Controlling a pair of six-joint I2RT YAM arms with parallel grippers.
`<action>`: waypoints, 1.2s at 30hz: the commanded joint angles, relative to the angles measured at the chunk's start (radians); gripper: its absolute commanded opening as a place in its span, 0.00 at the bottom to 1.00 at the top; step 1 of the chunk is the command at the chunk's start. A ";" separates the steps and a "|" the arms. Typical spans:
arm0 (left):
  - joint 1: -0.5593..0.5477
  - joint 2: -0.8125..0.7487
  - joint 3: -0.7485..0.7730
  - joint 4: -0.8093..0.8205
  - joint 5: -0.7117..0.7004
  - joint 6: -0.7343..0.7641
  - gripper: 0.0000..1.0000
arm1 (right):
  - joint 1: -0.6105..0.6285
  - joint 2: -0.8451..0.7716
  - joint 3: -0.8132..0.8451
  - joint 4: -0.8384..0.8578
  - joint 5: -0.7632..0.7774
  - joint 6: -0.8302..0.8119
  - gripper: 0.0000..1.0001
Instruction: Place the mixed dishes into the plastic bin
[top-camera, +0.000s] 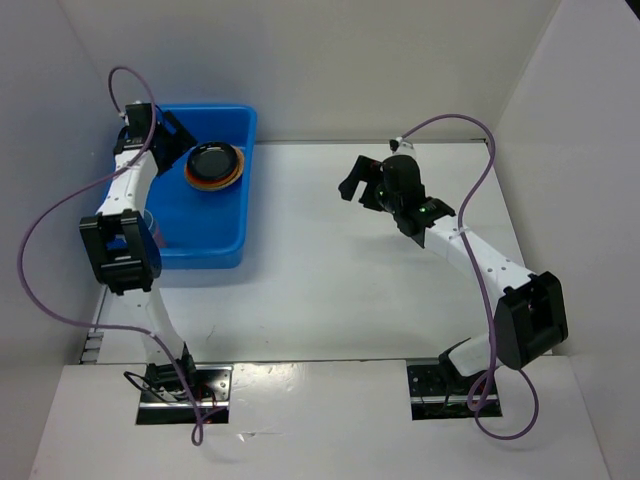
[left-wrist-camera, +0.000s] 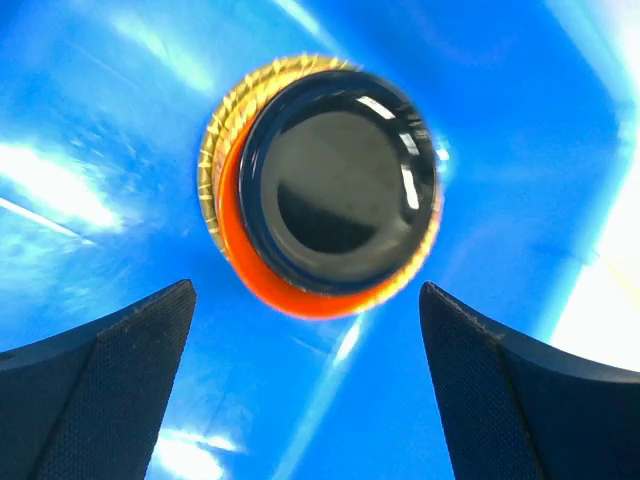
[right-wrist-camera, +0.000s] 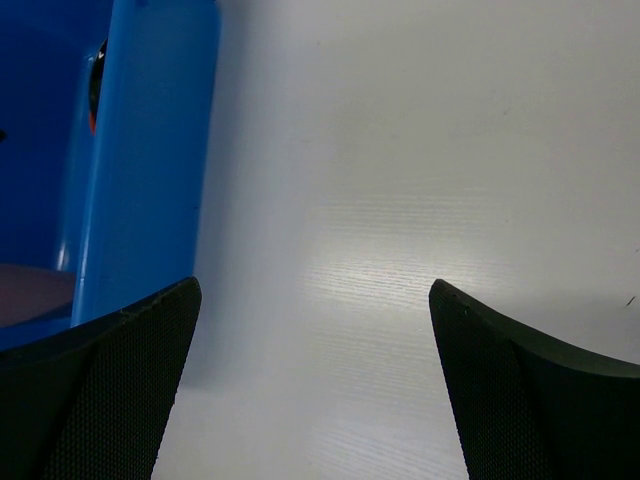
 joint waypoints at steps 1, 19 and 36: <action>0.003 -0.159 -0.057 0.075 -0.041 0.092 0.99 | -0.013 -0.043 -0.012 0.034 0.006 0.009 0.99; -0.006 -0.826 -0.431 0.044 0.328 0.512 0.99 | -0.032 -0.198 -0.104 -0.020 0.162 -0.036 0.99; -0.025 -1.342 -0.897 0.083 0.387 0.463 0.99 | -0.041 -0.437 -0.261 -0.086 0.265 0.010 0.99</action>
